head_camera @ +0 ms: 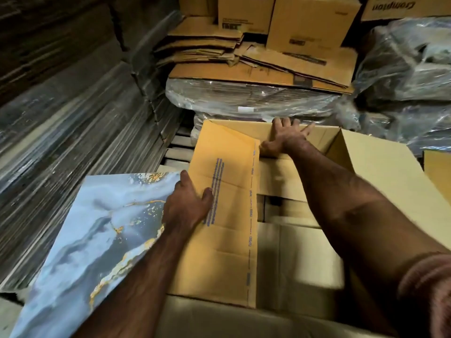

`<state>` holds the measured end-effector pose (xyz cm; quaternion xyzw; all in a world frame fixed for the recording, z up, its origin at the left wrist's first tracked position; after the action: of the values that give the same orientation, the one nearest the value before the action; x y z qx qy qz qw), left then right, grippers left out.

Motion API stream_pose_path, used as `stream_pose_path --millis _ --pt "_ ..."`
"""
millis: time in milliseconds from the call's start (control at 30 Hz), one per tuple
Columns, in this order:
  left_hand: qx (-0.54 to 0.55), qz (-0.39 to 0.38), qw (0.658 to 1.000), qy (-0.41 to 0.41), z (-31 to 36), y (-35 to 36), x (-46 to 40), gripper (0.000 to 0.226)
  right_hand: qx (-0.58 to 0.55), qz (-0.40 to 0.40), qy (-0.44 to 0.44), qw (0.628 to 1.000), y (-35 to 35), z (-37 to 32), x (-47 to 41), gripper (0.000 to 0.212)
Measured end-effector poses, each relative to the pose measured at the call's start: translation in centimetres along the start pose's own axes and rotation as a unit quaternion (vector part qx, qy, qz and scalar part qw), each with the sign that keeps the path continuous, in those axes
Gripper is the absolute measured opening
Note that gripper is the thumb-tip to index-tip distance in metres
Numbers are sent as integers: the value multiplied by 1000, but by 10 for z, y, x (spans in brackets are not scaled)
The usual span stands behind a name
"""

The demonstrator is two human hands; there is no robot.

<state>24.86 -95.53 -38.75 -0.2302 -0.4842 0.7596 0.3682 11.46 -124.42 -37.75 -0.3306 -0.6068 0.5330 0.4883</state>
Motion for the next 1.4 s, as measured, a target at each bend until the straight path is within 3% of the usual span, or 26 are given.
stream_pose_path --millis 67,200,400,533,633,700,767,833,900,967,1033,1133,1267,1400 --pt "13 3 1000 -12 -2 -2 0 54 -1 -7 -7 1000 0 0 2 98" --pt "29 4 999 -11 0 -4 4 63 -149 10 -12 989 11 -11 49 91" --pt "42 9 999 -11 -2 -14 42 81 -363 27 -32 931 70 -25 182 70" --pt "63 15 998 8 -13 -24 66 78 -485 -10 26 874 78 -23 253 60" --pt "176 27 984 -8 -18 -27 77 65 -601 -132 83 784 68 -25 287 49" --pt "262 25 964 -31 -22 -35 87 55 -702 -219 68 674 59 -29 306 60" --pt "265 11 963 -48 -22 -53 90 52 -803 -208 52 556 46 -33 315 73" --pt "281 -19 959 -33 -19 -81 85 63 -868 -202 25 452 31 -42 322 88" --pt "365 -77 928 7 -7 -116 79 85 -880 -255 -50 397 15 -61 333 99" --pt "395 -116 910 52 2 -150 70 95 -846 -276 -95 447 1 -88 342 102" --pt "298 -159 935 112 7 -194 79 68 -793 -269 -117 534 -7 -115 351 102" --pt "82 -123 983 109 -8 -225 70 36 -757 -260 -103 590 -7 -140 363 101" --pt "-59 -86 994 26 -75 -215 59 71 -683 -205 -61 698 14 -136 375 79" --pt "-108 -114 987 -39 -129 -156 74 76 -561 -120 -37 818 42 -110 392 48"
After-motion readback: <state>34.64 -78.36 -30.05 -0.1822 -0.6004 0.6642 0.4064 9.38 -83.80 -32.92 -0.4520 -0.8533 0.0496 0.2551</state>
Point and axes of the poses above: each hand's wrist, its own x-axis away from the middle knuckle, its own y-axis out of the palm, z = x × y, the point moved 1 cm from there along -x, towards the middle knuckle, and after that the axes turned 7 degrees about y, right-handed, at the moved point
